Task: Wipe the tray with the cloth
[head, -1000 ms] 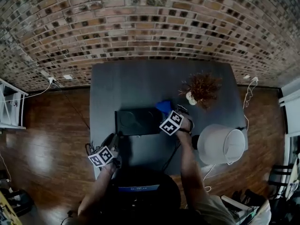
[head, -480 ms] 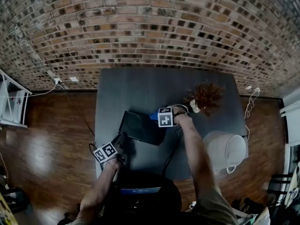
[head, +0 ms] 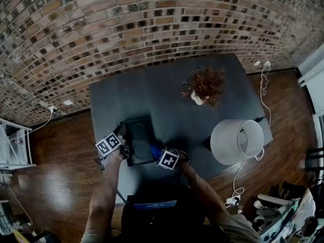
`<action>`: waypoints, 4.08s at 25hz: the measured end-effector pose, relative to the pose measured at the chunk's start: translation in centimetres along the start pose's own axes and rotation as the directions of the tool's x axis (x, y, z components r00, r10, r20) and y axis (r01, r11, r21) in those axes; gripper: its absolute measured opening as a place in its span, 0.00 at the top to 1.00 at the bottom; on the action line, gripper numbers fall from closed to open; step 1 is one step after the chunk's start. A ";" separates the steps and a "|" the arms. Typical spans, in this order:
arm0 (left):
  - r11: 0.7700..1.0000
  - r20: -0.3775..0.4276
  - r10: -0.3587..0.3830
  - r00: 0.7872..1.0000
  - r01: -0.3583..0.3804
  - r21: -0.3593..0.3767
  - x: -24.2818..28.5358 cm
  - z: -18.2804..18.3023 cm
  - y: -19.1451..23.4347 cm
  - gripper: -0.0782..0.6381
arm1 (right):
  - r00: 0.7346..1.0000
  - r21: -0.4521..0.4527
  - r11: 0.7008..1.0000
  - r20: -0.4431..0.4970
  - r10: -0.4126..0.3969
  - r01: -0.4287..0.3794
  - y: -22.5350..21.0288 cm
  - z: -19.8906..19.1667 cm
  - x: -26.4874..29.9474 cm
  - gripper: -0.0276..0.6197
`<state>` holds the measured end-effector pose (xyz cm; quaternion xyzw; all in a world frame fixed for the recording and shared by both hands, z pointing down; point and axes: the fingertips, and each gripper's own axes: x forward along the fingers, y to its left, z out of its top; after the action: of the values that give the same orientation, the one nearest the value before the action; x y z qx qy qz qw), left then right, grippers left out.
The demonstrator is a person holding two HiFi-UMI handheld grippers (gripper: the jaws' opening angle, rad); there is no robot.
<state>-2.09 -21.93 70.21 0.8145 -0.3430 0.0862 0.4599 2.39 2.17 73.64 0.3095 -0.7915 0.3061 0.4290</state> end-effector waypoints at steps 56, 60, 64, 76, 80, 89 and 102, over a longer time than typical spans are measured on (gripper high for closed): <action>0.800 -0.105 0.039 0.994 0.032 0.599 -10.0 -10.5 -6.3 0.65 | 0.849 -0.082 0.845 0.050 -0.526 0.528 -20.3 8.7 -1.4 0.75; 0.794 -0.107 0.034 0.994 0.038 0.607 -9.8 -10.7 -6.5 0.65 | 0.898 -0.190 0.882 -0.004 -0.440 0.431 -18.2 8.4 0.8 0.75; 0.791 -0.097 0.038 0.995 0.029 0.611 -9.7 -10.3 -6.4 0.66 | 0.943 -0.352 0.897 -0.097 -0.318 0.267 -9.7 4.0 0.4 0.75; 0.789 -0.106 0.035 0.994 0.038 0.613 -9.8 -10.5 -6.3 0.66 | 0.855 -0.132 0.846 0.041 -0.516 0.517 -21.8 9.0 -2.0 0.75; 0.791 -0.110 0.031 0.993 0.043 0.611 -9.7 -10.7 -6.4 0.66 | 0.902 -0.388 0.830 0.004 -0.432 0.400 -17.6 7.9 1.1 0.75; 0.788 -0.098 0.048 0.994 0.023 0.616 -9.7 -10.5 -6.2 0.66 | 0.967 -0.505 0.863 -0.226 -0.116 -0.014 3.3 -3.2 0.0 0.74; 0.787 -0.088 0.028 0.996 0.032 0.617 -9.7 -10.9 -6.5 0.66 | 0.895 -0.316 0.848 0.005 -0.446 0.425 -18.6 8.5 0.4 0.74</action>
<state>-3.33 -6.23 67.44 0.9156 -0.2734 0.2303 0.1840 12.04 -15.84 74.33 0.3992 -0.7233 0.0837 0.5571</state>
